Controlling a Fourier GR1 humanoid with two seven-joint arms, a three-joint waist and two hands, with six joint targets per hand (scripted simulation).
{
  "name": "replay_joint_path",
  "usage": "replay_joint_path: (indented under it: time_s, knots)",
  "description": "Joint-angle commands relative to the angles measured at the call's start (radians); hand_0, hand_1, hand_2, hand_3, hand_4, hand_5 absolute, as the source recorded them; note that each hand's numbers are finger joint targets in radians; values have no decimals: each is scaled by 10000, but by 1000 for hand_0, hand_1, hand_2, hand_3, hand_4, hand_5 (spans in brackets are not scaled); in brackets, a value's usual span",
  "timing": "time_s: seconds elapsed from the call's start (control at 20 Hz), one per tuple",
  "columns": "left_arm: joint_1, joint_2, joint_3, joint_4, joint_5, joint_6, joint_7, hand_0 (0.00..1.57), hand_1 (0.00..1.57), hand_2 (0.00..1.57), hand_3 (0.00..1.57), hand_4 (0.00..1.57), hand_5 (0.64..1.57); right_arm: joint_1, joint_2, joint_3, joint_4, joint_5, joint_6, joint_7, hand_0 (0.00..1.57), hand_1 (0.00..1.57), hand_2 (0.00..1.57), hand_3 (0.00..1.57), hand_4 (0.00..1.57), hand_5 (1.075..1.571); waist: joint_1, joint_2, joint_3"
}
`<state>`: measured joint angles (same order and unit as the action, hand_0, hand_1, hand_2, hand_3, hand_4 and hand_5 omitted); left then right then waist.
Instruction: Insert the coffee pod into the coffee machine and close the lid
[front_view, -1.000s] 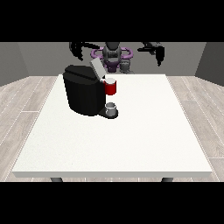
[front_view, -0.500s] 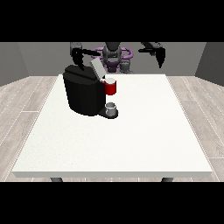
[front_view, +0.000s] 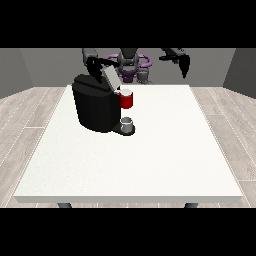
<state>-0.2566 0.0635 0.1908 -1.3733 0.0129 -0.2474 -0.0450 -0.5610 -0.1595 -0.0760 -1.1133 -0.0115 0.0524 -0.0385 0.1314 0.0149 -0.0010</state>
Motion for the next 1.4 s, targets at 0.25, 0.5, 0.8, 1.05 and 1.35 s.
replay_joint_path:
  time_s: [0.25,0.5,0.8,1.05,1.35]
  knots:
    - [-275,351,68,21,11,299,-448,0,0,0,0,0,1571,-1167,-180,-183,664,94,215,-61,0,0,0,0,0,1571,-54,768,9]
    - [-9,404,-93,-119,87,300,19,0,0,0,0,0,1571,-1294,266,109,872,482,-245,130,0,0,0,0,0,1571,112,427,9]
    - [-30,583,177,695,-45,572,-939,0,0,0,0,0,1571,-1587,575,475,592,632,-97,71,0,0,0,0,182,1571,-329,509,6]
    - [-88,530,3,398,156,492,-605,0,0,0,0,141,1571,-1932,384,508,958,956,-96,-285,0,0,0,0,0,1571,3,681,8]
    - [-227,499,-74,580,161,573,-691,0,0,0,0,121,1571,-2835,402,621,1039,1220,-120,320,0,0,0,0,124,1571,66,700,7]
